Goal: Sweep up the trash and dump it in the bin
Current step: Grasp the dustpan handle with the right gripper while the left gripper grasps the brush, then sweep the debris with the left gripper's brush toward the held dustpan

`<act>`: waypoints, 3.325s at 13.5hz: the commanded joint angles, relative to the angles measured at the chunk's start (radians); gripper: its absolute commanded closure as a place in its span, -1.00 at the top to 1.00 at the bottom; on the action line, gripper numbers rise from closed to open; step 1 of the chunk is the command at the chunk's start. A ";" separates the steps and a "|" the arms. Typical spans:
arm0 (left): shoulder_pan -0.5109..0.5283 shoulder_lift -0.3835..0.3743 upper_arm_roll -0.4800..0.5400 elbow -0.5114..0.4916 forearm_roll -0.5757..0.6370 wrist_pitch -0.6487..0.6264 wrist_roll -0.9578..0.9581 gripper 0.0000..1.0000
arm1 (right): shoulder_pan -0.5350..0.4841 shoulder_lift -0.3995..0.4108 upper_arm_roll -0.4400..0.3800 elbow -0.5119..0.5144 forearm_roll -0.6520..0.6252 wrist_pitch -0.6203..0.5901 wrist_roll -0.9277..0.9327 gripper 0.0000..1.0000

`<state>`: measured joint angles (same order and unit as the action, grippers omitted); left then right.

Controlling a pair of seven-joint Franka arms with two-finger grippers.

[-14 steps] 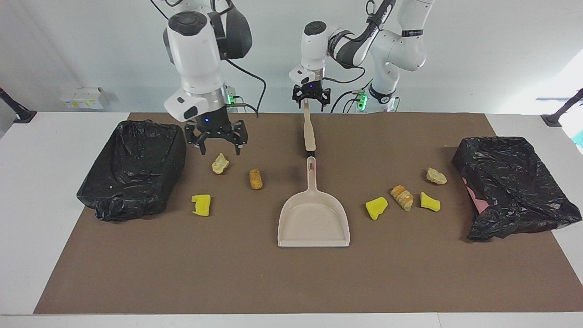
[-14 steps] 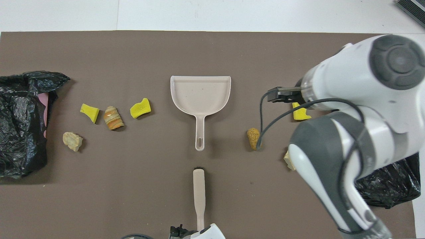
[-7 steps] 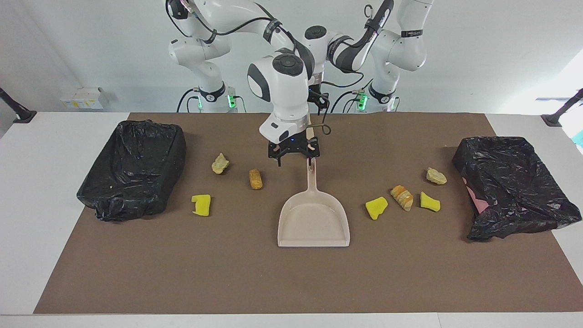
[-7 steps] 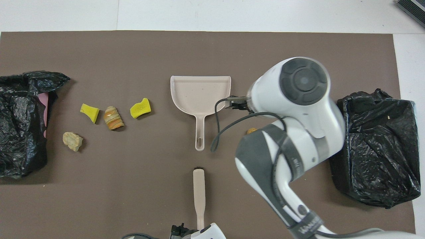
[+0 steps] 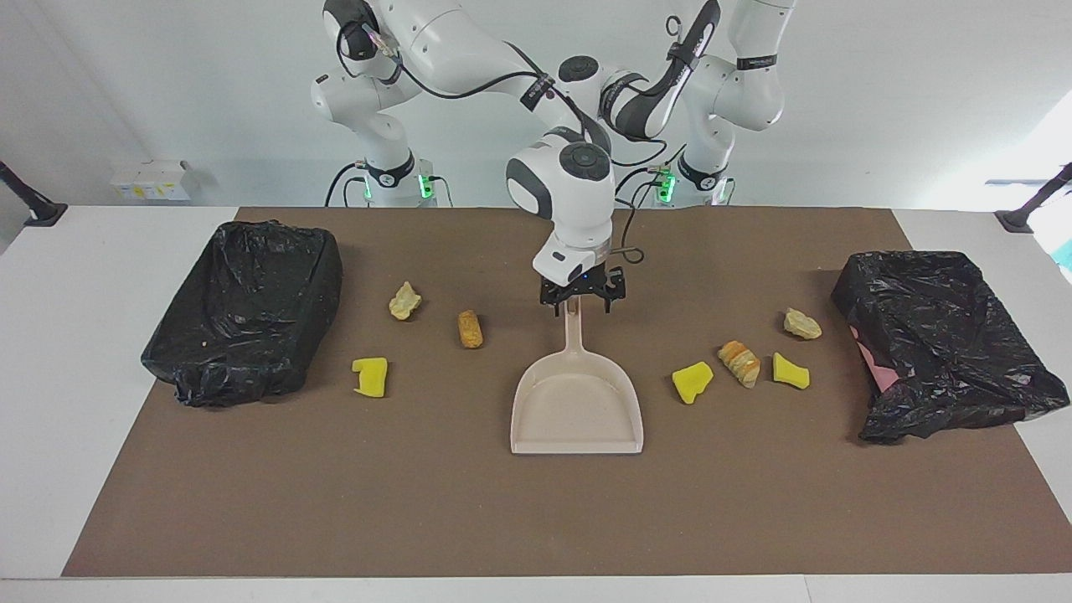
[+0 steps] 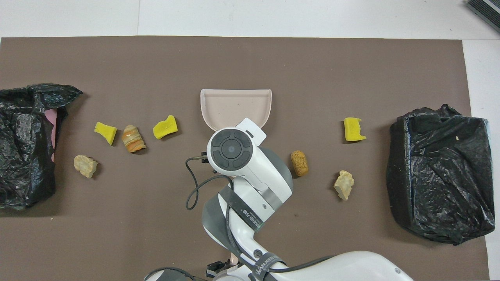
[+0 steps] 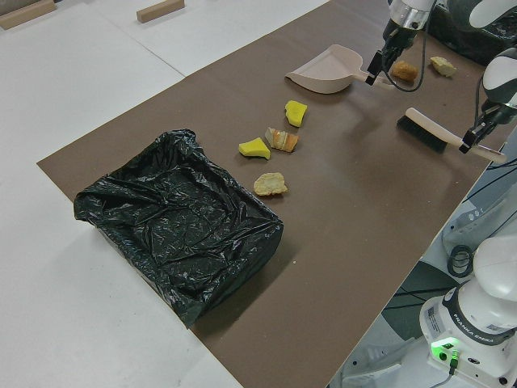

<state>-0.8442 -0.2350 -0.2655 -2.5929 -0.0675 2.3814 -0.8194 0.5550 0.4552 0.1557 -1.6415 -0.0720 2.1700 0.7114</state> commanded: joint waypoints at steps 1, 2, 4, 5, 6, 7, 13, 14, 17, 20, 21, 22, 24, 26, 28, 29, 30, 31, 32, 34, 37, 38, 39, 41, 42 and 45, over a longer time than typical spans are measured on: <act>0.016 -0.009 0.005 -0.004 -0.008 -0.036 -0.049 -1.00 | -0.026 -0.010 0.001 -0.047 -0.026 0.048 -0.024 1.00; 0.023 -0.020 0.006 -0.007 -0.008 -0.053 -0.052 -1.00 | -0.035 -0.015 0.002 -0.066 -0.026 0.068 -0.036 1.00; 0.066 -0.052 0.008 -0.009 -0.006 -0.105 -0.049 -1.00 | -0.037 -0.020 0.001 -0.081 -0.026 0.073 -0.038 0.57; 0.095 -0.064 0.008 -0.007 -0.006 -0.123 -0.049 -1.00 | -0.038 -0.020 0.001 -0.081 -0.026 0.073 -0.038 0.19; 0.129 -0.076 0.008 -0.007 -0.006 -0.129 -0.052 -1.00 | -0.038 -0.020 0.002 -0.081 -0.025 0.073 -0.036 -0.37; 0.161 -0.087 0.008 -0.007 -0.006 -0.142 -0.053 -1.00 | -0.038 -0.020 0.001 -0.080 -0.025 0.073 -0.035 -0.90; 0.437 -0.119 0.011 0.004 0.014 -0.174 -0.029 -1.00 | -0.070 -0.020 -0.004 -0.051 -0.069 0.056 -0.107 -1.00; 0.473 -0.116 0.011 0.017 0.034 -0.180 0.005 -1.00 | -0.090 -0.026 -0.002 -0.046 -0.066 0.044 -0.148 -1.00; 0.623 -0.119 0.012 0.074 0.040 -0.238 0.207 -1.00 | -0.119 -0.062 0.001 -0.046 -0.055 0.036 -0.307 -1.00; 0.767 -0.112 0.011 0.120 0.041 -0.257 0.385 -1.00 | -0.124 -0.067 -0.001 -0.046 -0.055 -0.001 -0.394 -1.00; 0.812 -0.103 0.011 0.132 0.041 -0.258 0.410 -1.00 | -0.129 -0.066 -0.001 -0.043 -0.057 -0.010 -0.453 -1.00; 0.861 -0.099 0.009 0.134 0.052 -0.255 0.443 -1.00 | -0.147 -0.064 -0.001 -0.043 -0.055 -0.013 -0.551 -1.00; 0.947 -0.089 0.009 0.135 0.093 -0.243 0.517 -1.00 | -0.178 -0.063 0.001 -0.043 -0.054 -0.042 -0.776 -1.00; 1.026 -0.087 0.008 0.136 0.126 -0.238 0.558 -1.00 | -0.204 -0.058 0.001 -0.041 -0.052 -0.052 -0.983 -1.00; 1.095 -0.092 0.009 0.129 0.133 -0.254 0.572 -1.00 | -0.236 -0.053 0.001 -0.040 -0.052 -0.058 -1.206 -1.00; 1.112 -0.099 0.009 0.120 0.136 -0.261 0.572 -1.00 | -0.259 -0.050 0.001 -0.037 -0.045 -0.058 -1.316 -1.00; 1.126 -0.101 0.011 0.113 0.146 -0.271 0.571 -1.00 | -0.279 -0.037 0.001 -0.026 -0.040 -0.058 -1.425 -1.00; 1.134 -0.098 0.008 0.088 0.149 -0.257 0.568 -1.00 | -0.288 -0.017 0.001 0.001 -0.039 -0.059 -1.533 -1.00; 1.136 -0.086 0.008 0.071 0.150 -0.229 0.559 -1.00 | -0.288 0.008 -0.001 0.028 -0.040 -0.073 -1.611 -1.00; 1.130 -0.023 0.006 0.070 0.152 -0.167 0.553 -1.00 | -0.293 0.023 -0.001 0.042 -0.057 -0.079 -1.668 -1.00; 1.099 0.074 0.003 0.124 0.153 -0.106 0.537 -1.00 | -0.276 0.034 -0.001 0.042 -0.061 -0.070 -1.721 -1.00; 1.056 0.098 0.003 0.146 0.152 -0.108 0.522 -1.00 | -0.273 0.036 -0.001 0.042 -0.074 -0.058 -1.722 -1.00; 1.001 0.121 0.002 0.174 0.147 -0.113 0.460 -1.00 | -0.267 0.040 0.002 0.040 -0.106 -0.056 -1.728 -1.00; 0.892 0.154 0.002 0.230 0.135 -0.128 0.361 -1.00 | -0.248 0.046 0.002 0.039 -0.120 -0.044 -1.751 -1.00; 0.857 0.172 0.002 0.266 0.118 -0.142 0.323 -1.00 | -0.248 0.046 0.002 0.039 -0.120 -0.033 -1.754 -1.00; 0.826 0.197 0.003 0.385 0.115 -0.244 0.298 -1.00 | -0.250 0.046 0.002 0.029 -0.120 -0.012 -1.759 -1.00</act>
<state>-0.0143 -0.0725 -0.2796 -2.3026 0.0558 2.2195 -0.5252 0.3138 0.4822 0.1511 -1.6209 -0.1679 2.1366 -1.0175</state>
